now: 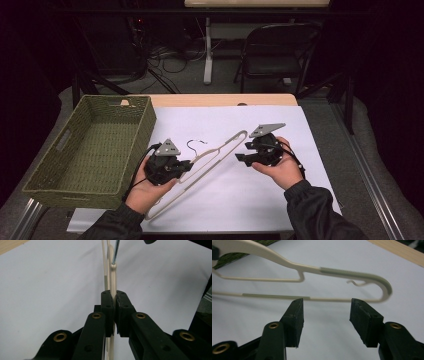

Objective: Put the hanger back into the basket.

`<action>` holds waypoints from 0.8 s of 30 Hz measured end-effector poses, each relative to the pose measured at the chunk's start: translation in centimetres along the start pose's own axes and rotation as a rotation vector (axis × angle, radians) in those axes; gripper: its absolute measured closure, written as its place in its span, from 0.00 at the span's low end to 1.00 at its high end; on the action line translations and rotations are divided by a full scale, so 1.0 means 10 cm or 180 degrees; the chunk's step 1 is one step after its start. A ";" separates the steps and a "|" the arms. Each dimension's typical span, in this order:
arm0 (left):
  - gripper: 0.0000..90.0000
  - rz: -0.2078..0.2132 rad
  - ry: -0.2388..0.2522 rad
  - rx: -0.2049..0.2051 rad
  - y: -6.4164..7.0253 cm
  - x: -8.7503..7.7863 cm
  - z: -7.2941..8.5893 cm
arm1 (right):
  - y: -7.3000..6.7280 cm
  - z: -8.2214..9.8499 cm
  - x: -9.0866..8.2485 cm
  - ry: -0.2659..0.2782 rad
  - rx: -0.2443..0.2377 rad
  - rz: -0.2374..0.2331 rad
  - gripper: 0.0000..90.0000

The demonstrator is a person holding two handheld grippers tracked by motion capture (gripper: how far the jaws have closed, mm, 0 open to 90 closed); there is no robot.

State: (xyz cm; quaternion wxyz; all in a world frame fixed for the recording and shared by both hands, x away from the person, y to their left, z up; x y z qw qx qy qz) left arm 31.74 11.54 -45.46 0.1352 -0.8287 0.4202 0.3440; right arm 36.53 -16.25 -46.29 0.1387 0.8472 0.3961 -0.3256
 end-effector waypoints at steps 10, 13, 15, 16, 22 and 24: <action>0.96 0.0169 -0.0020 0.0111 0.13 0.07 -0.06 | -0.38 -0.24 0.08 0.0098 -0.0835 -0.0232 0.44; 0.96 0.0218 0.0003 0.0110 0.16 0.13 -0.03 | -0.43 -0.24 0.14 0.0054 -0.0950 -0.0237 0.46; 0.96 0.0230 -0.0003 0.0104 0.17 0.15 -0.01 | -0.45 -0.23 0.19 0.0042 -0.1028 -0.0224 0.47; 0.96 0.0230 -0.0003 0.0104 0.17 0.15 -0.01 | -0.46 -0.22 0.21 0.0026 -0.1038 -0.0231 0.47; 0.95 0.0209 -0.0034 0.0082 0.17 0.21 0.06 | -0.50 -0.19 0.30 -0.0117 -0.1085 -0.0377 0.64; 0.95 0.0234 -0.0014 0.0064 0.16 0.22 0.08 | -0.52 -0.17 0.32 -0.0173 -0.1153 -0.0390 0.66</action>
Point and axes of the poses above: each handheld gripper's, and its own axes: x roughly forward along the jaws, z roughly out of its underside, y roughly to its right, the point moved 2 cm from there along x, roughly forward along the jaws, and after that the axes turned 1 degree about -z, right-handed, at the moved point
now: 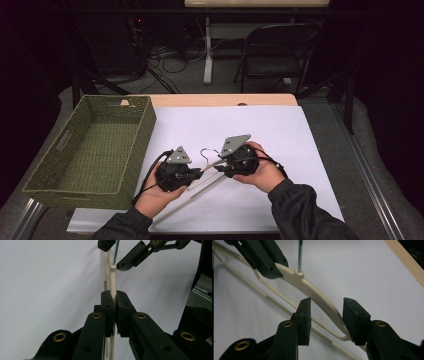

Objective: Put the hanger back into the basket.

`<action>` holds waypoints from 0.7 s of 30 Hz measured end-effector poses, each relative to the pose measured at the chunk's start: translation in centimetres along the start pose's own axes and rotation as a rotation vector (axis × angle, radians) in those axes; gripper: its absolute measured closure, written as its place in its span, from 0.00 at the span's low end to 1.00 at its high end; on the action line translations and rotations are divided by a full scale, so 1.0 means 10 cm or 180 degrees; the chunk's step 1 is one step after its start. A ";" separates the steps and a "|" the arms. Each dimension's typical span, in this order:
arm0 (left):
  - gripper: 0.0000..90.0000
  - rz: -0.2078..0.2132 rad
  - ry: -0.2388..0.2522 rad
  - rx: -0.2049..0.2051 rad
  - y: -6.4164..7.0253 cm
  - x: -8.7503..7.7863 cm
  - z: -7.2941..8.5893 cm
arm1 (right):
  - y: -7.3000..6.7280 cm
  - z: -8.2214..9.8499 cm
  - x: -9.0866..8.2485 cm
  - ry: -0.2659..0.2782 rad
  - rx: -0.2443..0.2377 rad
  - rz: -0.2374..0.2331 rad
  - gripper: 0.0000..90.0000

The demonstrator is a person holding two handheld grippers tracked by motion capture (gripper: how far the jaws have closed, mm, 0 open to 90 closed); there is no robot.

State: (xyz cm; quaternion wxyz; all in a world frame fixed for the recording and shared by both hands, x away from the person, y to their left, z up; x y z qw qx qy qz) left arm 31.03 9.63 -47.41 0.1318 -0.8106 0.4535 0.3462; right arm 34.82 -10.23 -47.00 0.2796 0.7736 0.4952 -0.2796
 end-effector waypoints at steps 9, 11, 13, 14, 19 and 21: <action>0.69 0.0174 -0.0239 0.0066 -0.06 0.01 0.09 | 0.01 0.04 0.00 0.0010 -0.0004 -0.0010 0.66; 0.66 0.0130 -0.0313 0.0104 -0.08 0.02 0.16 | 0.00 0.04 0.00 0.0013 0.0010 -0.0010 0.65; 0.67 0.0239 -0.0416 0.0049 -0.09 0.03 0.26 | 0.00 0.04 0.01 0.0014 0.0006 -0.0005 0.65; 0.67 0.0239 -0.0416 0.0049 -0.09 0.03 0.26 | 0.00 0.04 0.01 0.0014 0.0006 -0.0005 0.65; 0.82 0.0158 -0.0673 0.0113 -0.07 0.09 0.35 | 0.00 0.04 0.02 0.0010 0.0025 0.0002 0.65; 0.89 0.0141 -0.0717 0.0103 -0.07 0.10 0.35 | 0.00 0.05 0.01 0.0005 0.0016 0.0001 0.64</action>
Point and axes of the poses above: each handheld gripper's, and its own axes: x roughly forward along the jaws, z roughly out of its underside, y roughly to its right, the point moved 2 cm from there along x, roughly forward along the jaws, and after that the axes turned 1 degree about -z, right-handed, at the moved point
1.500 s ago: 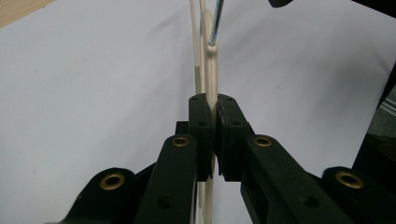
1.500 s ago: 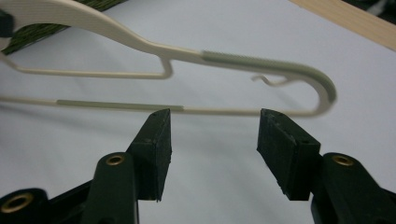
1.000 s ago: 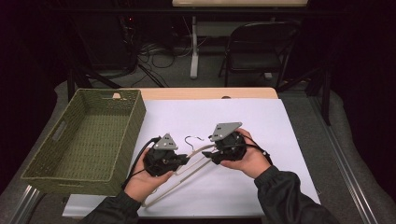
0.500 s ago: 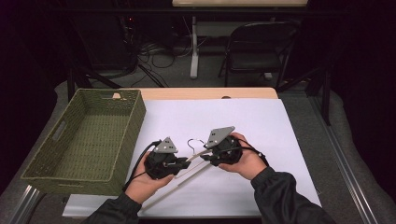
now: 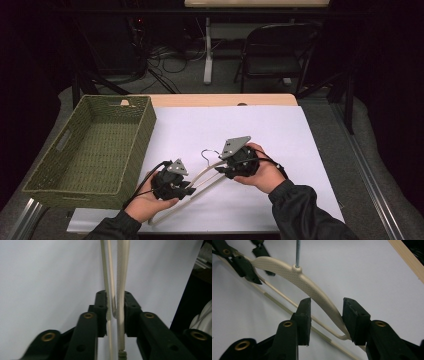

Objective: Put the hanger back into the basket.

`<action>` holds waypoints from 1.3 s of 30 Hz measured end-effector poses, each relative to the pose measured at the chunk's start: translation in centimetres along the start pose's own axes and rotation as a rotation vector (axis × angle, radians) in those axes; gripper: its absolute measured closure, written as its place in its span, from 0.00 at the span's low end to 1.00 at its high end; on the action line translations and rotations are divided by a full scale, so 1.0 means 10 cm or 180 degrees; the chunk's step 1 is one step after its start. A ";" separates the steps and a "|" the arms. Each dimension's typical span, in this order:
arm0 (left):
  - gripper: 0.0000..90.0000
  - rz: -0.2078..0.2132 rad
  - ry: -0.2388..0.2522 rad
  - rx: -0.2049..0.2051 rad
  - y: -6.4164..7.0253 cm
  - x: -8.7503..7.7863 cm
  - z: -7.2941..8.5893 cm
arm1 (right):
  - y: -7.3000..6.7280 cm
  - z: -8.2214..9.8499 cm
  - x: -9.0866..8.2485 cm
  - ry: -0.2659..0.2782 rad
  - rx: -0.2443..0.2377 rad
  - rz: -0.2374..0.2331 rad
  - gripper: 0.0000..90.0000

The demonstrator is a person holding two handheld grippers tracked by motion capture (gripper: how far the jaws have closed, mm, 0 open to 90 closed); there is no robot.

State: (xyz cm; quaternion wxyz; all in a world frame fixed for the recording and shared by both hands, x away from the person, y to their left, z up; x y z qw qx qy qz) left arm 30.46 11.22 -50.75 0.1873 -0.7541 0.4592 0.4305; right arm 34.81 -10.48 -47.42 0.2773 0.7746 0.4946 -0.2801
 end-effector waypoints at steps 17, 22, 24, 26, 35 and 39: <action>0.97 -0.0411 0.0282 -0.0223 -0.11 -1.07 -0.04 | 0.10 0.14 -0.68 0.0595 0.0401 0.0264 0.52; 0.97 -0.0717 0.0461 -0.0273 -0.37 -1.66 0.01 | 0.16 0.19 -0.75 0.0628 0.0461 0.0353 0.51; 0.97 -0.0865 0.0523 -0.0325 -0.56 -1.93 0.08 | 0.19 0.22 -0.74 0.0595 0.0493 0.0362 0.51; 0.97 -0.0924 0.0536 -0.0339 -0.70 -2.08 0.13 | 0.20 0.24 -0.71 0.0547 0.0508 0.0369 0.51; 0.97 -0.1058 0.0629 -0.0493 -1.37 -2.44 0.51 | 0.25 0.27 -0.69 0.0487 0.0558 0.0387 0.50; 0.97 -0.0993 0.0660 -0.0450 -1.70 -2.47 0.77 | 0.27 0.31 -0.68 0.0452 0.0591 0.0402 0.50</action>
Point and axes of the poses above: each handheld gripper's, and its own axes: x roughly forward along the jaws, z roughly out of its underside, y roughly to its right, the point moved 2 cm from there along x, roughly forward along the jaws, and after that the axes turned 1 degree about -z, right-handed, at the moved point
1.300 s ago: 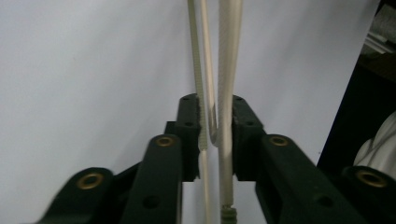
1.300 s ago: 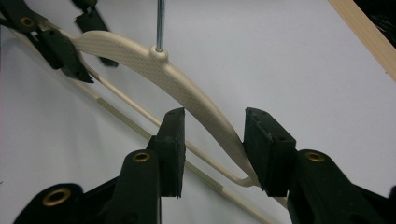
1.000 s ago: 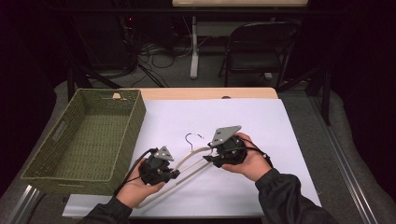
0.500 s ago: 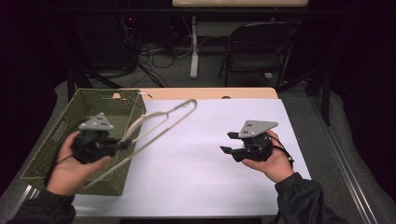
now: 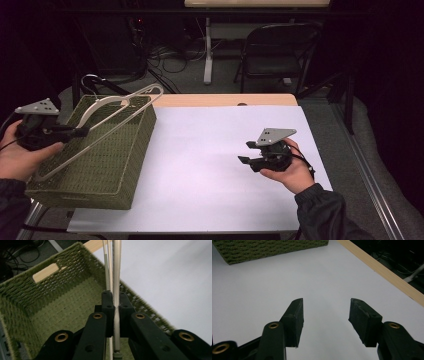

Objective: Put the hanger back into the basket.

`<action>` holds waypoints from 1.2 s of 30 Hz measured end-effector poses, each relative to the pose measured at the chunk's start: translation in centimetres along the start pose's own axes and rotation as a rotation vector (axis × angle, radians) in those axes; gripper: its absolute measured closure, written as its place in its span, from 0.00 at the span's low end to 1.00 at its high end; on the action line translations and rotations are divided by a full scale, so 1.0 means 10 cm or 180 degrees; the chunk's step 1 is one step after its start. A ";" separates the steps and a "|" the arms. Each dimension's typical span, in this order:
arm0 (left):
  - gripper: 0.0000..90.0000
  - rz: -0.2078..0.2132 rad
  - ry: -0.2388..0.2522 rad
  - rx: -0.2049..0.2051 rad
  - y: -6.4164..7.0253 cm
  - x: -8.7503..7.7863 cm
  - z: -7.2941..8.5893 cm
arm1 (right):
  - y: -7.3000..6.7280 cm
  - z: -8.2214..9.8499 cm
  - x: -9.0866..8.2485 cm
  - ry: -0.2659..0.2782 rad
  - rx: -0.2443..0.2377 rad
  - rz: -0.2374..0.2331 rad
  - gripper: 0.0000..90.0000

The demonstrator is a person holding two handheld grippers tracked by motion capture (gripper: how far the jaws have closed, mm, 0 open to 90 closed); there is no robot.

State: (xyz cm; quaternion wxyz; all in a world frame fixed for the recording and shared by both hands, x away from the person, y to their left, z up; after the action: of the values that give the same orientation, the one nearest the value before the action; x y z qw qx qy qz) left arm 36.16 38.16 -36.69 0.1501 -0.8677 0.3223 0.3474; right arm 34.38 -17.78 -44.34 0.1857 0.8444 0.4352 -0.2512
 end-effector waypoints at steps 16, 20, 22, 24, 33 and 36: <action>0.97 0.0060 -0.0312 -0.0269 -0.43 0.49 0.68 | 0.02 0.05 0.06 -0.0045 0.0032 0.0034 0.50; 0.97 0.0056 -0.0471 -0.0332 -0.42 0.73 0.83 | 0.01 0.05 0.06 -0.0083 0.0026 0.0014 0.49; 0.96 0.0049 -0.0489 -0.0384 -0.41 0.80 0.88 | 0.02 0.06 0.06 -0.0087 0.0017 0.0019 0.49; 0.94 -0.0019 -0.0568 -0.0371 -0.41 0.83 0.91 | 0.03 0.07 0.05 -0.0083 0.0036 0.0033 0.49; 0.54 -0.0441 -0.0129 -0.0312 -0.35 0.53 0.82 | 0.04 0.11 0.01 -0.0079 0.0063 0.0045 0.49; 0.52 -0.0512 0.0077 -0.0350 -0.28 0.33 0.79 | 0.03 0.15 -0.02 -0.0087 0.0071 0.0089 0.49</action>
State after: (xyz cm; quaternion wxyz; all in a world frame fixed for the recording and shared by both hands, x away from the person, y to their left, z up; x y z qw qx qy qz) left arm 35.88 42.58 -44.53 0.1256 -0.9018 0.2339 0.3409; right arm 34.16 -18.84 -45.37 0.1857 0.8489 0.4179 -0.2649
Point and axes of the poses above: each handheld gripper's, and its own axes: x roughly forward along the jaws, z roughly out of its underside, y roughly to its right, the point moved 2 cm from there along x, roughly forward along the jaws, and after that the axes turned 1 degree about -z, right-handed, at the moved point
